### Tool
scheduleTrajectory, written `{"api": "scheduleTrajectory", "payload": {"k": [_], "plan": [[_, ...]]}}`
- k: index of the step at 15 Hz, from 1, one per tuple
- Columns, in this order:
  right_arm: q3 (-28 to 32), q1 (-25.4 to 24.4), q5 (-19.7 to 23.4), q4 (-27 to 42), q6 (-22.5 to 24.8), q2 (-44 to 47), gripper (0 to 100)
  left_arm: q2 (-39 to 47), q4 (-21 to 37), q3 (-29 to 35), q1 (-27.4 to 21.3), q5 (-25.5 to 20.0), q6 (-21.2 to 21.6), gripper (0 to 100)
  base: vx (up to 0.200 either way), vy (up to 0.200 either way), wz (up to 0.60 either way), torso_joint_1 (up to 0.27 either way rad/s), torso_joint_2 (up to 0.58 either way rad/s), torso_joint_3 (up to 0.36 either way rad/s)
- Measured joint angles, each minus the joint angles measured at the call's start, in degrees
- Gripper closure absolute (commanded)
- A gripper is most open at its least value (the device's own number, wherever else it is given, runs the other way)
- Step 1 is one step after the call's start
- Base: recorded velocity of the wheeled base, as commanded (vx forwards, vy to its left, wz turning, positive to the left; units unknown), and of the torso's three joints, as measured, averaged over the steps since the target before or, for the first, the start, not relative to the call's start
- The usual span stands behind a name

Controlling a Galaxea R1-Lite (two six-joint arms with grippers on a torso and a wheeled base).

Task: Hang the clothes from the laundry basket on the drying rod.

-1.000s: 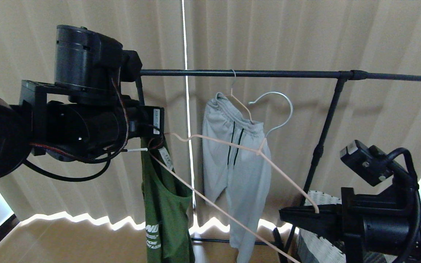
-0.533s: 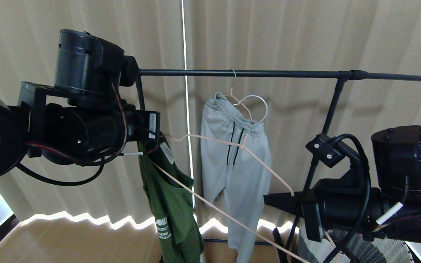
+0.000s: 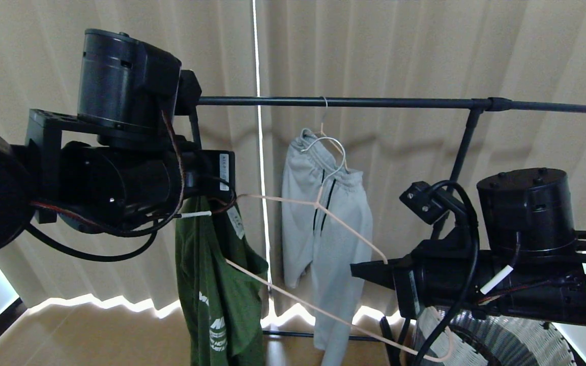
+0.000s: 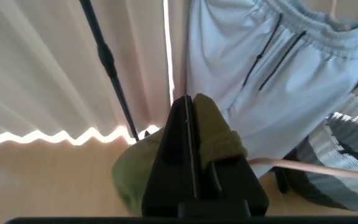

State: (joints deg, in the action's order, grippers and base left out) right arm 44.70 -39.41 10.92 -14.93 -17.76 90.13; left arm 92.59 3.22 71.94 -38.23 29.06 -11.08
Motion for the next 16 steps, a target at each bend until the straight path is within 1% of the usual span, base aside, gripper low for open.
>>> {"api": "scheduleTrajectory", "payload": {"k": [3,4,6,8,9,13,16], "plan": [[0.2,-0.5,0.0,-4.7,0.1,1.4,100,0.0,0.1,1.9,-3.1,-0.2,-1.1,100,0.0,0.0,0.0,0.0,0.0,0.0],[0.2,-0.9,0.0,-5.0,0.1,1.8,100,-0.1,0.1,2.5,-3.9,-0.6,-1.1,100,0.0,0.0,0.0,0.0,0.0,0.0],[0.4,-1.9,0.0,-5.9,0.1,2.2,100,-0.1,0.1,3.2,-5.1,-3.2,-1.2,100,0.0,0.0,0.0,0.0,0.0,0.0],[0.4,-2.5,-0.1,-8.5,0.1,3.0,100,-0.2,0.1,3.5,-5.7,-7.8,-1.1,100,0.0,0.0,0.0,0.0,0.0,0.0],[0.4,-2.6,-0.2,-9.7,0.1,3.6,100,-0.2,0.1,3.6,-5.9,-9.2,-1.1,100,0.0,0.0,0.0,0.0,0.0,0.0],[0.4,-2.7,-0.4,-10.7,0.3,4.6,100,-0.8,0.3,3.7,-6.8,-13.9,0.0,100,0.0,0.0,0.0,0.0,0.0,0.0],[0.6,-2.3,-0.9,-10.7,0.9,4.4,100,-2.3,0.4,2.4,-6.8,-15.5,2.1,100,0.0,0.0,0.0,0.0,0.0,0.0]]}}
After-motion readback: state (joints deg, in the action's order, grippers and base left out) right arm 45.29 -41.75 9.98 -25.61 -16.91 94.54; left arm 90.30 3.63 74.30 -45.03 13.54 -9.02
